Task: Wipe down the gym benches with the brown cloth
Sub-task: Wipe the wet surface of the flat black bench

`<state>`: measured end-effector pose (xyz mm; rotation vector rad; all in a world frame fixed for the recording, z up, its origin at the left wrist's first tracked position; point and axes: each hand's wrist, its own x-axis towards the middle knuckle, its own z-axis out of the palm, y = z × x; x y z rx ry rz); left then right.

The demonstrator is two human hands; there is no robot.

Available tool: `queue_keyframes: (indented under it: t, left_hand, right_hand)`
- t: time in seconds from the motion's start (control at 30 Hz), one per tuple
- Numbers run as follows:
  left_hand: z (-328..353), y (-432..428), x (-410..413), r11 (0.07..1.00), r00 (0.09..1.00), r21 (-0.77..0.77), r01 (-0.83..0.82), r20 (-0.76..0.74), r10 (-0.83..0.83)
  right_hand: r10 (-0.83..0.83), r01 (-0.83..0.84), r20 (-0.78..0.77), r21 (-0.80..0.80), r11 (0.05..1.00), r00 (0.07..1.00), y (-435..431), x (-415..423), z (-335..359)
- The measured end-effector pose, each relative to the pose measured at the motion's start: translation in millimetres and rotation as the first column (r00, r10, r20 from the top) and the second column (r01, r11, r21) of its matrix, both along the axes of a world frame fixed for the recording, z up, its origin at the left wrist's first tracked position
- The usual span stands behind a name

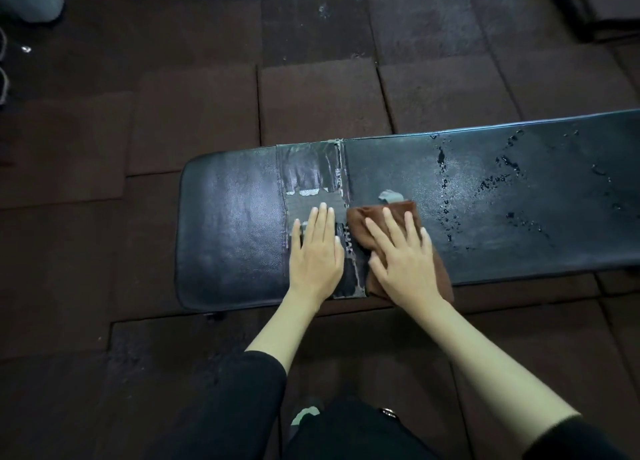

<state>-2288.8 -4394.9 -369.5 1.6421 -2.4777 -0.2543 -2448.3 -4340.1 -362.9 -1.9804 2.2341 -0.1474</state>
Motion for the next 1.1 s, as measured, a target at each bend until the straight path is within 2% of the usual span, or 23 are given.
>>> queue_keyframes:
  t: [0.07,0.13,0.23,0.33,0.43,0.5,0.6,0.67,0.8,0.93,1.1]
  left_hand:
    - [-1.2,9.8,-7.2,0.999,0.999,-0.007,0.037,0.013,-0.037]
    - [-3.4,15.9,-13.5,0.999,0.999,-0.006,0.051,0.019,-0.050]
    - [-7.0,18.6,-16.6,0.999,0.998,-0.007,0.034,0.048,-0.034]
    - [-6.7,19.2,-16.7,0.999,0.999,-0.021,0.025,0.044,-0.024]
    - [-6.6,19.6,-17.9,0.999,1.000,-0.036,0.018,0.024,-0.017]
    - [-5.7,18.8,-19.7,0.999,1.000,-0.035,0.010,0.008,-0.010]
    - [-3.0,20.4,-23.3,1.000,1.000,-0.019,0.008,-0.008,-0.008]
    - [-0.5,22.0,-30.1,1.000,0.999,-0.004,0.029,-0.022,-0.029]
    - [3.0,30.5,-49.9,0.995,0.995,-0.001,0.102,0.005,-0.102]
    - [4.1,34.1,-78.2,0.991,0.991,-0.011,0.134,0.013,-0.134]
    - [1.6,46.5,-125.4,0.988,0.988,-0.020,0.153,0.006,-0.153]
  right_hand:
    - [-0.068,0.068,-0.018,0.012,0.998,0.998,13.4,-31.3,-2.0]
    - [-0.221,0.221,-0.010,0.016,0.975,0.975,18.9,-65.9,-0.8]
    - [-0.470,0.468,0.055,0.049,0.882,0.881,14.6,-103.5,2.8]
    - [-0.598,0.597,0.061,0.040,0.801,0.799,6.2,-99.0,1.1]
    - [-0.660,0.658,0.062,0.047,0.752,0.749,-3.5,-69.4,-0.7]
    - [-0.608,0.607,0.040,0.023,0.794,0.793,-7.3,-46.4,-0.7]
    - [-0.399,0.399,0.022,0.004,0.917,0.917,0.0,-25.7,-2.9]
    - [-0.275,0.274,0.017,0.008,0.962,0.961,7.5,-28.4,-4.7]
    - [-0.133,0.132,-0.029,-0.033,0.991,0.991,19.8,-43.0,-5.6]
    - [-0.053,0.053,-0.005,-0.081,0.995,0.999,23.9,-65.1,-5.4]
    - [-0.062,0.061,-0.005,-0.133,0.989,0.998,35.0,-122.9,-8.1]
